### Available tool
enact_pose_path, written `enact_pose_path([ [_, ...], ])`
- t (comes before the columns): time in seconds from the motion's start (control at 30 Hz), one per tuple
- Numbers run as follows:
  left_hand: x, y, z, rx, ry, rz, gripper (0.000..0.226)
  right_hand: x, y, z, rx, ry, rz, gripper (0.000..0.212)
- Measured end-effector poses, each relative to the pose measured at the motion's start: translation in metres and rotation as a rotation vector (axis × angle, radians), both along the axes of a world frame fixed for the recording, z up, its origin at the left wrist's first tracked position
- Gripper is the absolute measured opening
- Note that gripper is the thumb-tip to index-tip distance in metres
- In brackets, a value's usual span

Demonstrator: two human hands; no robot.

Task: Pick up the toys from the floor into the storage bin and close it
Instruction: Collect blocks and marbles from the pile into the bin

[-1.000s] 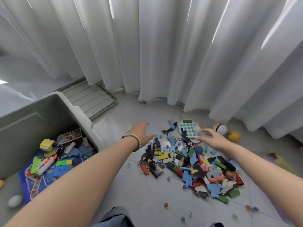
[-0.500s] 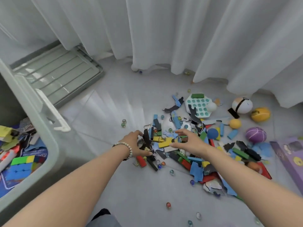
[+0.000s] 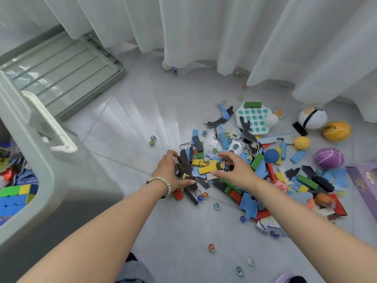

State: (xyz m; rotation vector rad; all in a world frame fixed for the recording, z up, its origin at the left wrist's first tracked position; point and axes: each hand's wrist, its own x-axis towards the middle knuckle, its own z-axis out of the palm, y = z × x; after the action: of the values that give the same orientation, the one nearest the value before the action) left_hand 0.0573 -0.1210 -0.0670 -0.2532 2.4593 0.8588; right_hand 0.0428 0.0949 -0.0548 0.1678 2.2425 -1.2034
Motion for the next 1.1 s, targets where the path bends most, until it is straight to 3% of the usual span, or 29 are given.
enact_pose_path([
  [0.13,-0.003,0.003,-0.002,0.016,0.017,-0.004,0.092,-0.003,-0.007,-0.006,0.078,0.055,0.018,0.058],
  [0.3,-0.007,0.009,-0.002,0.071,0.038,0.043,0.079,-0.002,-0.018,-0.013,0.179,0.085,-0.004,0.054],
  [0.6,-0.007,0.009,-0.005,0.245,0.060,0.136,0.061,-0.003,-0.023,-0.019,0.108,0.066,-0.101,0.032],
  [1.1,-0.003,0.008,-0.013,0.422,0.009,0.338,0.050,-0.005,-0.026,-0.023,0.076,-0.003,-0.122,0.031],
])
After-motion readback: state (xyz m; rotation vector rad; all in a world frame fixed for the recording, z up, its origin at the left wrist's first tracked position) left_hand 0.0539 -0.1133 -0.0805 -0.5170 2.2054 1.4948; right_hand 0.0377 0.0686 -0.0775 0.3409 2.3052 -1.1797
